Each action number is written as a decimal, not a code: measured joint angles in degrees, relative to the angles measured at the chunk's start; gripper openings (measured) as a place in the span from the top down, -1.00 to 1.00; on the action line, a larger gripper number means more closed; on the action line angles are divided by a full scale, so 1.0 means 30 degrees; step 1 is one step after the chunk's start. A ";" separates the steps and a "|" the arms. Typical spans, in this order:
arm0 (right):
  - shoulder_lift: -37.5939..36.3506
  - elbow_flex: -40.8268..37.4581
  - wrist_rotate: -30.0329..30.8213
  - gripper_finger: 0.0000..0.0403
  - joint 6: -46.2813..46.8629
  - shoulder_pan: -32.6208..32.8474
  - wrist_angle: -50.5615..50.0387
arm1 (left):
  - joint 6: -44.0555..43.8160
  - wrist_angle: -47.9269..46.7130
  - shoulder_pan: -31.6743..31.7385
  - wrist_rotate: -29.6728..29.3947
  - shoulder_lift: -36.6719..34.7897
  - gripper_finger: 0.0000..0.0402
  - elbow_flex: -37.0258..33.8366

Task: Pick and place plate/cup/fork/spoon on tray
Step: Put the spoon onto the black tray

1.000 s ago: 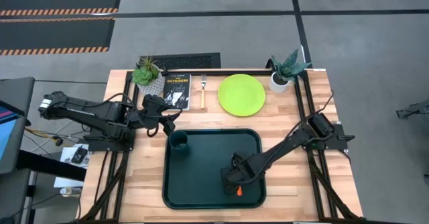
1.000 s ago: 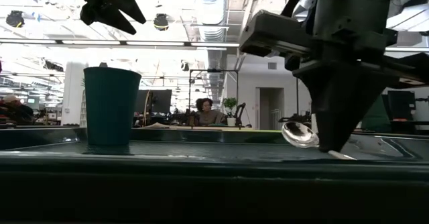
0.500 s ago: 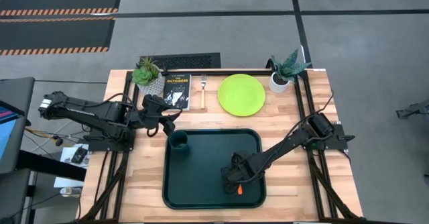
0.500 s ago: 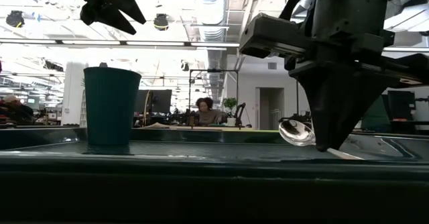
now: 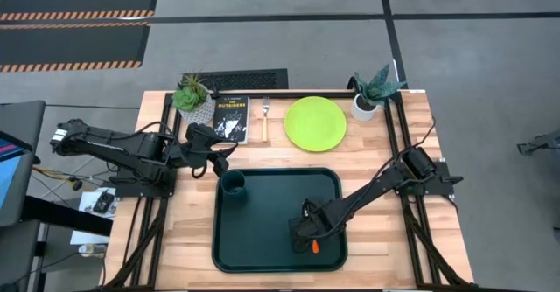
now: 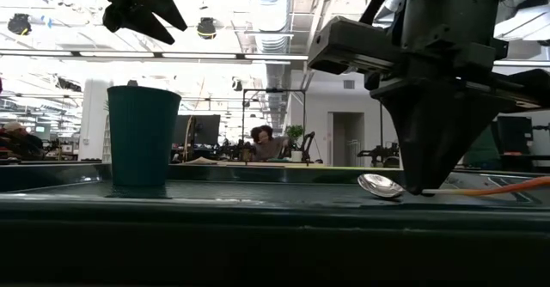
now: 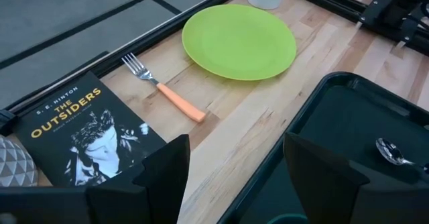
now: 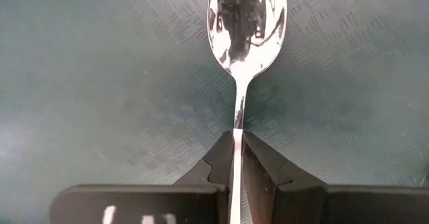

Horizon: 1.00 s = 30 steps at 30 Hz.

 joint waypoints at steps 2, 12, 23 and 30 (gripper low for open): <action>0.0000 0.0000 0.0000 0.75 -0.0201 0.0000 0.0006 | 0.0001 0.0002 0.0000 0.0000 0.0000 -0.14 0.0000; 0.0000 0.0000 -0.0007 0.70 -0.0523 0.0000 0.0356 | 0.0254 -0.0002 0.0000 0.0000 0.0000 -0.14 0.0000; 0.0000 0.0000 -0.0058 0.39 -0.1216 0.0005 0.0730 | 0.0310 0.0004 0.0000 0.0000 0.0000 -0.14 0.0000; -0.0204 0.0724 -0.0102 0.39 -0.3854 -0.0644 0.0710 | 0.0303 0.0004 0.0000 0.0000 0.0000 -0.14 0.0000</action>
